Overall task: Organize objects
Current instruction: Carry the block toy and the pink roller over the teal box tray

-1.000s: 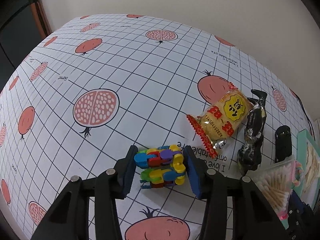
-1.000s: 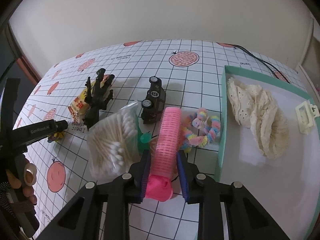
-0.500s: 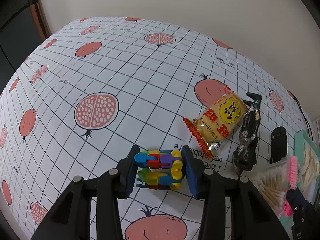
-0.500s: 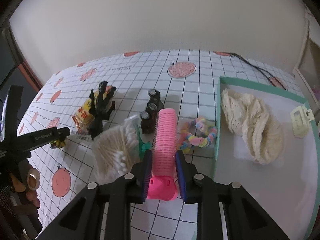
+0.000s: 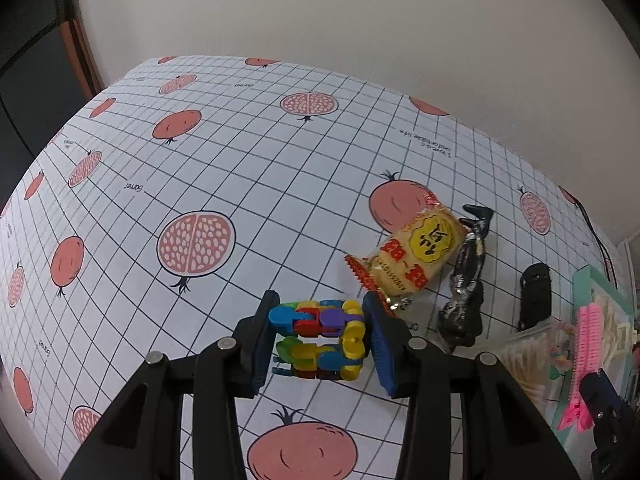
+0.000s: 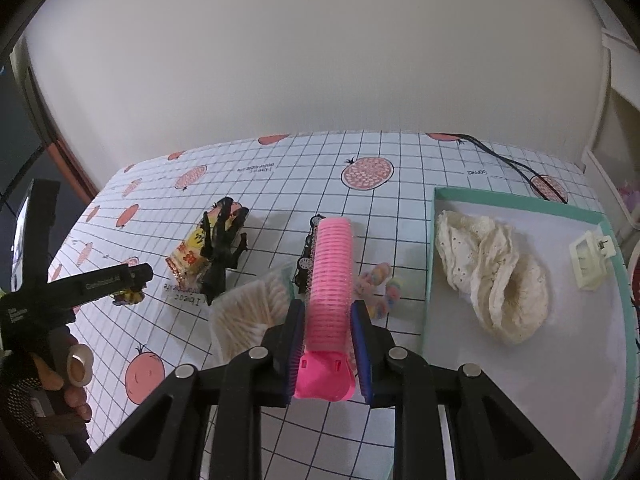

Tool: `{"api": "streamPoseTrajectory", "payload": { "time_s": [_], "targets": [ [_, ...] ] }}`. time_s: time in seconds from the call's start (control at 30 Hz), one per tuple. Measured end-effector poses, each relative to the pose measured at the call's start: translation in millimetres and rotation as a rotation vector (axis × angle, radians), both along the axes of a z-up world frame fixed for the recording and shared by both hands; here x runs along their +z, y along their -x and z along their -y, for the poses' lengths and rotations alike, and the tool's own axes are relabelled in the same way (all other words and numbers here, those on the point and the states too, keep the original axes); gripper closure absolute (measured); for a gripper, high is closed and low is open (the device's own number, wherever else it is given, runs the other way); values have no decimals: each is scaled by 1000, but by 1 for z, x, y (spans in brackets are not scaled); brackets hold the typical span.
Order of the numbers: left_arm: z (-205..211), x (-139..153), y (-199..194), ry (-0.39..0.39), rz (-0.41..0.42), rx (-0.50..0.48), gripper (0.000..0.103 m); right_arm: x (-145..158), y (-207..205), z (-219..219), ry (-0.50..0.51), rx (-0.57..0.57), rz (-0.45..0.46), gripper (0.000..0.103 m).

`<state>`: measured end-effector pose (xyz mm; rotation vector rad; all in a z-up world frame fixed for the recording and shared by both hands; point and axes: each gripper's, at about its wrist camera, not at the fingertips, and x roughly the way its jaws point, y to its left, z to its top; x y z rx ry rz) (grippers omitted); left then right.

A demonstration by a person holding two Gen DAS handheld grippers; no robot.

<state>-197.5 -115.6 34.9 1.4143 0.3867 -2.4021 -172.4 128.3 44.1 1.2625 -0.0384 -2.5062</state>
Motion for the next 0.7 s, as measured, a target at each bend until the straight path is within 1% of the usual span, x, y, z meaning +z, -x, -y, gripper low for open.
{"api": "streamPoseTrajectory", "payload": {
  "time_s": [0.33,0.7],
  "targets": [
    [-23,19,1,9,-52,-46,59,20,-6,-21,40,-26,-56,78],
    [-72,42,1,8,-110,-144,59,34,-11,-62,77,-101,-95,78]
  ]
}}
